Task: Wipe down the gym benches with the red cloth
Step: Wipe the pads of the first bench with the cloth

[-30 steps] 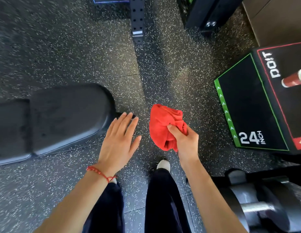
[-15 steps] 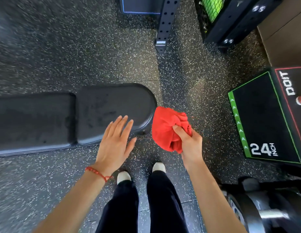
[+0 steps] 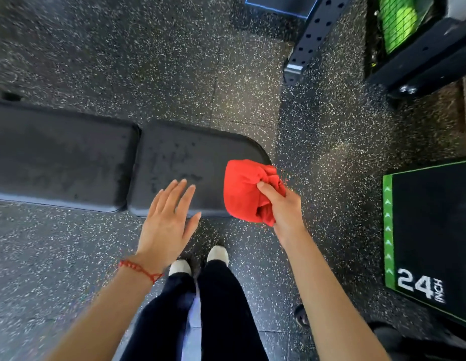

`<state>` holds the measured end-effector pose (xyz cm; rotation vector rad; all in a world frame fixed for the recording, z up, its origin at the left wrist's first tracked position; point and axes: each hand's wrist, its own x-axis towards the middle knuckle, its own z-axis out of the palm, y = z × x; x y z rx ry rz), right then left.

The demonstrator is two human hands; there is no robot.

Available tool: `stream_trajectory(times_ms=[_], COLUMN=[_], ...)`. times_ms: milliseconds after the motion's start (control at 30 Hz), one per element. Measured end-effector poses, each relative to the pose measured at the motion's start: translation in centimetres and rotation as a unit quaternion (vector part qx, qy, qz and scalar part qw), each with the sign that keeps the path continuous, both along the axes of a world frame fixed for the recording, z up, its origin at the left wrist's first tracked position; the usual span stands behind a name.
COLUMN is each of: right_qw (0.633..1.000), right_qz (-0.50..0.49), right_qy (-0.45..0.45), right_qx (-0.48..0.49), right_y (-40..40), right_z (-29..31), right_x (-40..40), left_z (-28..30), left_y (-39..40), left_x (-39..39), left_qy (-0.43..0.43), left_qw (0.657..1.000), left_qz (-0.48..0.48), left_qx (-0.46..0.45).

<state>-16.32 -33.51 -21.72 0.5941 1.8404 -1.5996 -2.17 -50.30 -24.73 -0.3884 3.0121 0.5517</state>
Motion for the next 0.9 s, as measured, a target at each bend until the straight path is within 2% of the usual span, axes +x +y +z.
stream_trajectory(times_ms=[133, 500, 600, 733, 900], right_qw=[0.999, 0.996, 0.994, 0.975, 0.965], right_qz=[0.026, 0.031, 0.056, 0.132, 0.115], right_qy=[-0.038, -0.045, -0.022, 0.03, 0.076], right_qx=[0.004, 0.073, 0.089, 0.175, 0.225], right_y=[-2.8, -4.7, -5.5, -6.9, -8.2], right_z=[-1.4, -1.2, -0.1, 0.4, -0.3], right_x=[-0.6, -1.2, -0.8, 0.1, 0.6], left_z=[-1.0, -3.2, -3.1, -3.1, -3.4], left_y=[-1.0, -4.6, -5.3, -6.3, -8.0], left_x=[0.1, 0.5, 0.1, -0.1, 0.3], left_qy=[-0.001, -0.006, 0.005, 0.007, -0.002], left_qw=[1.0, 0.999, 0.999, 0.997, 0.995], left_qz=[0.017, -0.011, -0.032, -0.064, -0.087], left_qx=[0.007, 0.03, 0.044, 0.048, 0.046])
